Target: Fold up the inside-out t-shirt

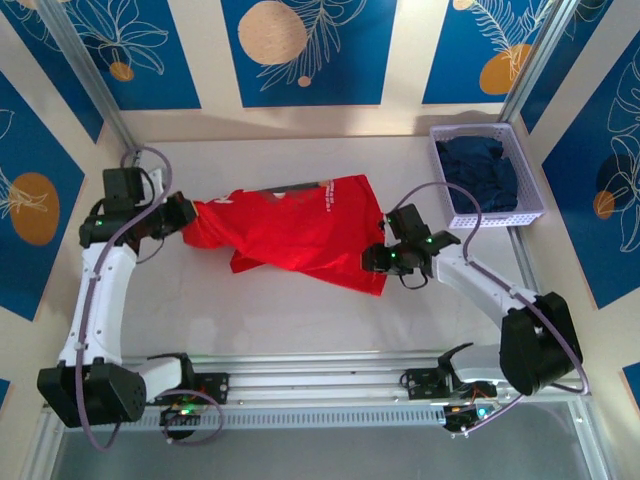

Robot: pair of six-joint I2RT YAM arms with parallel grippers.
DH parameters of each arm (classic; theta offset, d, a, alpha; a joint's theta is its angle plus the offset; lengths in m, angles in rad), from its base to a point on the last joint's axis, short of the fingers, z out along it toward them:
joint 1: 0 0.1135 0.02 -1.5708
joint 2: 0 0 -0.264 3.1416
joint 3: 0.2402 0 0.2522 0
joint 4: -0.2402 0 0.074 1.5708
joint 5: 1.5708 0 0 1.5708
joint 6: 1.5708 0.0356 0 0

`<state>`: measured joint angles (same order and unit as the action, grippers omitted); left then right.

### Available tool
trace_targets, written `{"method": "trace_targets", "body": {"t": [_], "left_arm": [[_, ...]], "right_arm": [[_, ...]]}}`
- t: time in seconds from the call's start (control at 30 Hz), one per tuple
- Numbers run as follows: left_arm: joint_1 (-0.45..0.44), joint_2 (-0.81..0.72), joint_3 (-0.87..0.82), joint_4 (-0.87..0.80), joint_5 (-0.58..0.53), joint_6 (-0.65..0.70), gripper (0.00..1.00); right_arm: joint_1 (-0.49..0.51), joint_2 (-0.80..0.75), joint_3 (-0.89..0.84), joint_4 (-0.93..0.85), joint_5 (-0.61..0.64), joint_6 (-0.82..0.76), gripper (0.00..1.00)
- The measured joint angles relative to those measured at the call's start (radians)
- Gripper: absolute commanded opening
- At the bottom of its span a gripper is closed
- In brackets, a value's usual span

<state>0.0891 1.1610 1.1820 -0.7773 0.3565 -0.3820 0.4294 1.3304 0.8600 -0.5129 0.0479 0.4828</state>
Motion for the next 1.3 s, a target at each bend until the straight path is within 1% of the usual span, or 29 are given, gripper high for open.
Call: {"method": "trace_targets", "body": {"t": [0.1,0.27,0.37,0.6,0.7,0.8,1.03,1.17,1.3], "left_arm": [[0.0,-0.008,-0.058,0.024,0.001,0.0,0.0],[0.0,-0.028,-0.082,0.066,0.007,0.0,0.0],[0.0,-0.037,-0.094,0.09,0.013,0.0,0.0],[0.001,-0.04,-0.109,0.106,0.02,0.0,0.0],[0.0,-0.04,-0.109,0.11,0.021,0.0,0.0],[0.001,-0.04,-0.113,0.113,0.021,0.0,0.0],[0.0,-0.04,-0.116,0.115,0.022,0.0,0.0],[0.001,-0.04,-0.116,0.12,0.022,0.008,0.0],[0.0,-0.04,-0.117,0.124,0.022,0.016,0.0]], "right_arm": [[-0.008,0.066,0.05,0.035,0.004,0.0,0.49],[-0.05,0.15,0.064,0.057,0.008,-0.008,0.48],[-0.073,0.198,0.076,0.058,0.005,-0.019,0.46],[-0.117,0.337,0.178,0.097,-0.02,-0.042,0.4],[-0.123,0.384,0.219,0.109,-0.035,-0.048,0.37],[-0.123,0.43,0.251,0.111,-0.035,-0.054,0.36],[-0.126,0.441,0.255,0.103,0.008,-0.08,0.32],[-0.131,0.441,0.255,0.1,0.031,-0.095,0.27],[-0.132,0.441,0.259,0.086,0.05,-0.114,0.26]]}}
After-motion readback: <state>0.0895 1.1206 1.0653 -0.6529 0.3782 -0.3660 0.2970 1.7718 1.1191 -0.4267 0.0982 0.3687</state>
